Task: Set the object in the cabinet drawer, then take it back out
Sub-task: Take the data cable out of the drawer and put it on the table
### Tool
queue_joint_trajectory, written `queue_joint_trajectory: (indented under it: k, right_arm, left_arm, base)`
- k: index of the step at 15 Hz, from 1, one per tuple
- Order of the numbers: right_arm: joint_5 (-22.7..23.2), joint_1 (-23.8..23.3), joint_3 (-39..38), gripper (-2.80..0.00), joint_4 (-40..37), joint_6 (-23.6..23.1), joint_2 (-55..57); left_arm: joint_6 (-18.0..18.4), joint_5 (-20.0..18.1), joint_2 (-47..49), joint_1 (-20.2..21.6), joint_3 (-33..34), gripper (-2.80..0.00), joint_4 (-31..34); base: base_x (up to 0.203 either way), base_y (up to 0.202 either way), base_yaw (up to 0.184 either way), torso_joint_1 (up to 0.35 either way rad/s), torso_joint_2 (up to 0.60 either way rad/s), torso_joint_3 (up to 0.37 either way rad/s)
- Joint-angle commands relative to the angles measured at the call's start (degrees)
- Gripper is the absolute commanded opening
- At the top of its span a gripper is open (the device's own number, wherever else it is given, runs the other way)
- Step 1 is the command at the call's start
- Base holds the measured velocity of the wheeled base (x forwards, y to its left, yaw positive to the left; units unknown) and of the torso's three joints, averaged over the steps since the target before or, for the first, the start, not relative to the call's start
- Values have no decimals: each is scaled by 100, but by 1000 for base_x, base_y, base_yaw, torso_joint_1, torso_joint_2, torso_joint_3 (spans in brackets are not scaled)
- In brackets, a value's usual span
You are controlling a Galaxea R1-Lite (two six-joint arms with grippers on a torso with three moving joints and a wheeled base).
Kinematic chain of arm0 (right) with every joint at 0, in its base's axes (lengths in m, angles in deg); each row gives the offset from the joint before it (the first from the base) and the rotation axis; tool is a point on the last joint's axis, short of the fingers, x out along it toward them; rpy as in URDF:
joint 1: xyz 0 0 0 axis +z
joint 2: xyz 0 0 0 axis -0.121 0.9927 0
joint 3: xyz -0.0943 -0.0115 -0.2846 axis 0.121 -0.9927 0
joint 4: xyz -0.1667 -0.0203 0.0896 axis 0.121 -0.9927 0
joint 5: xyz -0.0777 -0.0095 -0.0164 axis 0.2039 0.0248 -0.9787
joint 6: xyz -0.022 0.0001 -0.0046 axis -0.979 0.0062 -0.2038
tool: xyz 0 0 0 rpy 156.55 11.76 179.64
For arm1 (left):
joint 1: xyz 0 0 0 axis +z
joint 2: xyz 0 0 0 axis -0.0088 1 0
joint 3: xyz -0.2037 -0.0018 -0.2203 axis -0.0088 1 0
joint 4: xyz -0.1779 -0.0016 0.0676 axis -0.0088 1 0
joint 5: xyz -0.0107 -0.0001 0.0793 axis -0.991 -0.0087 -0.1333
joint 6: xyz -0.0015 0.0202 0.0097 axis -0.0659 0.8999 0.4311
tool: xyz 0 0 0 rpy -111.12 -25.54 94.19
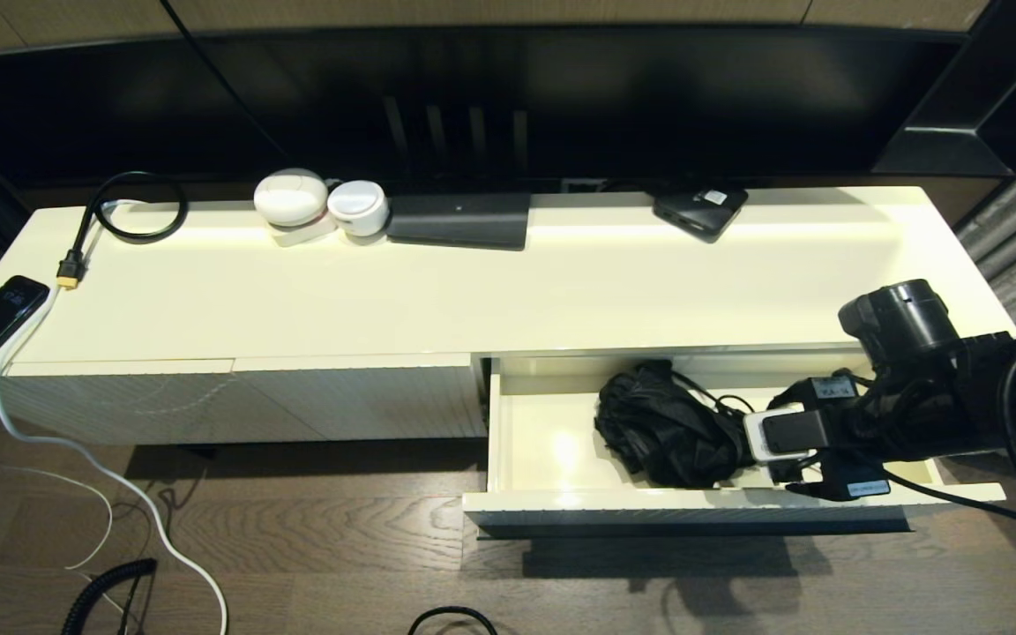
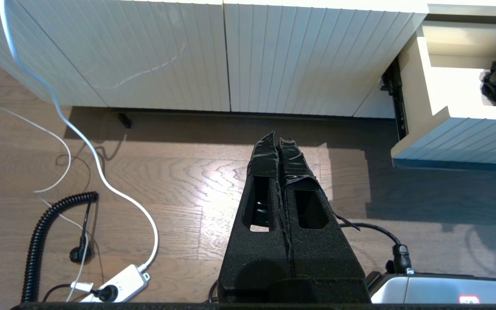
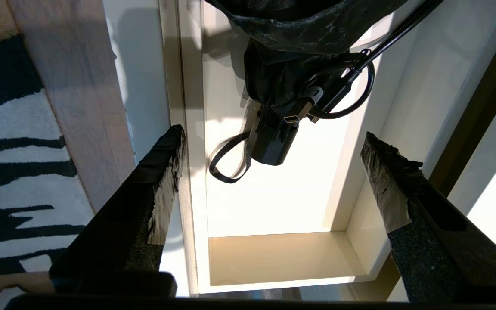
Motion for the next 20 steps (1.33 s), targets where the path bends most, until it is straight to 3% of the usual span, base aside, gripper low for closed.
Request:
queue_joint_trajectory:
  k: [1,8,15,20]
  right_arm:
    - [7,-38,58,0,-20,-104,-18]
    - [98,157,263,0,477,28,590]
    - [143,384,992,0,460,414,1176]
    - [164,443,1613,0,-229,583,1230]
  left_arm:
    - [-6,3,0,5,0,-280,-2]
    - [-6,3,0,5,0,-280,-5]
    - [-6,3,0,5,0,-280,-2]
    - [-6,3,0,5,0,-280,-2]
  base:
    - [0,0,0,0,0,0]
    - [0,0,0,0,0,0]
    - [0,0,0,0,0,0]
    - [0,0,0,0,0,0]
